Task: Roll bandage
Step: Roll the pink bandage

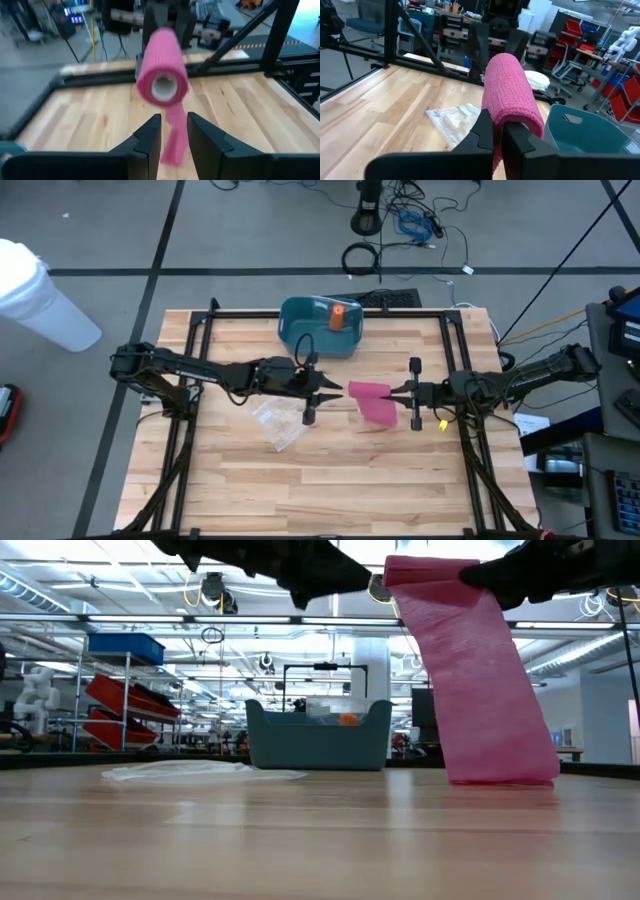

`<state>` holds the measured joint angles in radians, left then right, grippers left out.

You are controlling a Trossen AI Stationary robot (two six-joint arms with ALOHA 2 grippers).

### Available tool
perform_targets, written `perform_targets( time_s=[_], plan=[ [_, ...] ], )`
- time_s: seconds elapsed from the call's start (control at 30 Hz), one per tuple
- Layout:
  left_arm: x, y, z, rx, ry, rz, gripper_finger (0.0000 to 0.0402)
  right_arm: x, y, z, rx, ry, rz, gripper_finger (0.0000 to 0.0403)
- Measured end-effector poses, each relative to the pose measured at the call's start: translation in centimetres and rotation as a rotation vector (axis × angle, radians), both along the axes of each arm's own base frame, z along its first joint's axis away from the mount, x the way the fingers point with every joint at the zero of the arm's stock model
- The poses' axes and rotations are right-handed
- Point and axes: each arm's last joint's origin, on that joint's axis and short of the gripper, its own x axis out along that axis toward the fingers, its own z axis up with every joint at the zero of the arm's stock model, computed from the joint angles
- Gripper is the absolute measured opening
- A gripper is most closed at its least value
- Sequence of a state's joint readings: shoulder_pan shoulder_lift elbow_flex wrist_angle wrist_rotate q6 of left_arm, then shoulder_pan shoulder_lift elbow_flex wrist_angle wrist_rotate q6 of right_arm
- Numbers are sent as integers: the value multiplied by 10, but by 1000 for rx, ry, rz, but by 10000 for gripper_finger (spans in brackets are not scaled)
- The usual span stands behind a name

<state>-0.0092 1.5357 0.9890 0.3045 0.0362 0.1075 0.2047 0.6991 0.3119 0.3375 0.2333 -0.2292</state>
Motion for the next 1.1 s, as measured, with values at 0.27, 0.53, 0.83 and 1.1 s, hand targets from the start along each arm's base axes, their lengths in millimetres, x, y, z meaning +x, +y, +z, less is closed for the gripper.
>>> perform_targets(
  time_s=[0.27,0.53,0.83,1.1],
  plan=[
    [3,-6,-1,81,-30,3,99,8,-2,-5,43,18,-27,0],
    [4,-5,1,87,-55,35,100,24,0,-8,56,-31,-10,0],
    [4,-5,2,85,-68,36,98,32,0,-10,68,-55,7,0],
    [4,-7,2,49,-70,-45,15,32,-3,-9,72,-59,10,0]
  ],
)
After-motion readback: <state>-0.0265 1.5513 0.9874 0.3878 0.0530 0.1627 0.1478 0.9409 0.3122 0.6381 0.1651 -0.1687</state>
